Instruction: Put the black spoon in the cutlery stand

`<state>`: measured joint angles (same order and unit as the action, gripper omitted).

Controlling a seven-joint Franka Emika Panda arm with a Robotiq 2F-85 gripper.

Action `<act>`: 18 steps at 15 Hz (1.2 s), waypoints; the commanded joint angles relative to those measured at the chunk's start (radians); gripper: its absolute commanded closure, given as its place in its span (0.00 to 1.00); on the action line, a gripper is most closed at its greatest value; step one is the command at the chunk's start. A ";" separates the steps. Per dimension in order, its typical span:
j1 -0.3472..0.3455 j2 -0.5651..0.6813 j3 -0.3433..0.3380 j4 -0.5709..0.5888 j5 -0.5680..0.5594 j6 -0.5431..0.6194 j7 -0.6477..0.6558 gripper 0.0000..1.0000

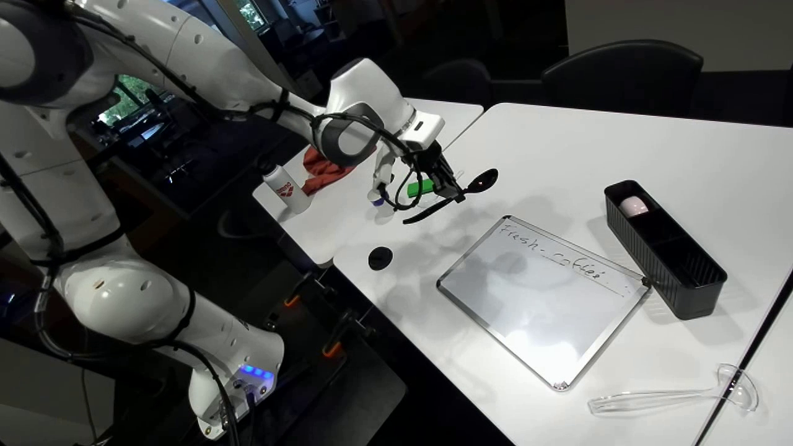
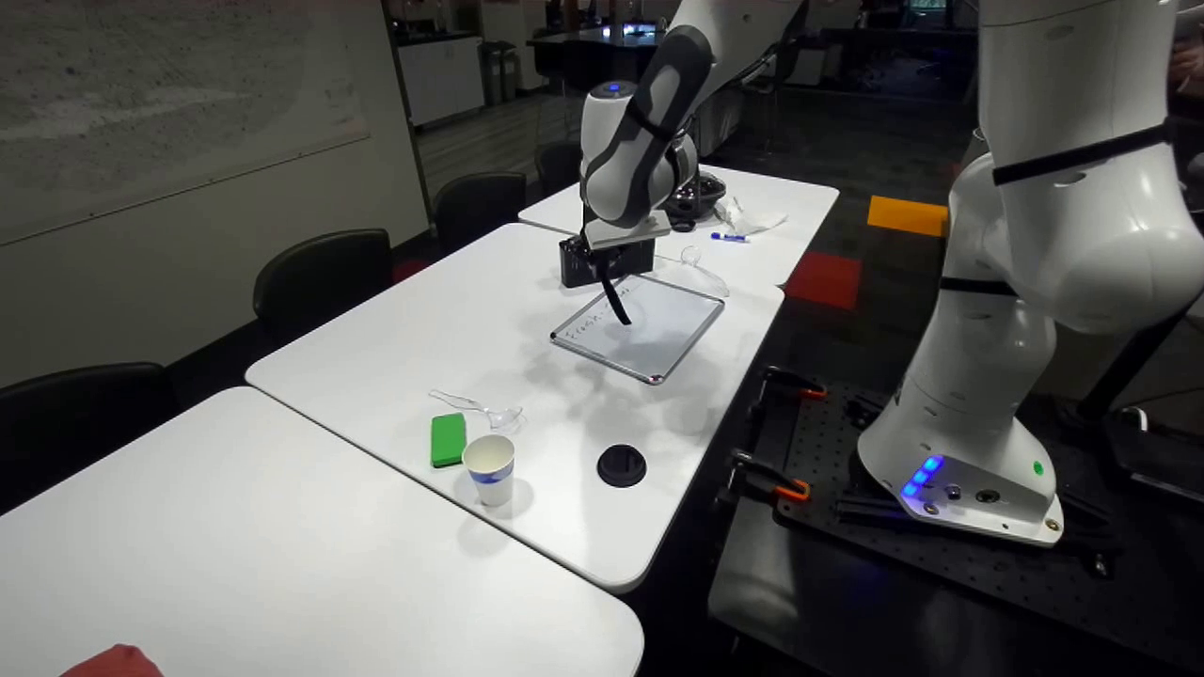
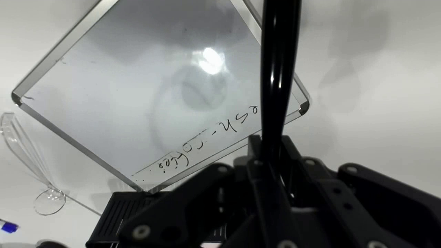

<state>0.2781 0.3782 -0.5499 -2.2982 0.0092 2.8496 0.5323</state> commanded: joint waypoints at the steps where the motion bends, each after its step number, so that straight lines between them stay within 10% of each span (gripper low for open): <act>1: 0.027 -0.139 -0.048 0.004 -0.156 -0.102 0.085 0.96; 5: -0.090 -0.159 0.058 0.017 -0.227 -0.092 0.093 0.85; 10: -0.125 -0.142 0.089 0.016 -0.228 -0.090 0.089 0.96; 18: 0.052 -0.060 -0.161 0.150 -0.791 -0.126 0.744 0.96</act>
<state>0.2415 0.2735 -0.6122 -2.2183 -0.6614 2.7603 1.0818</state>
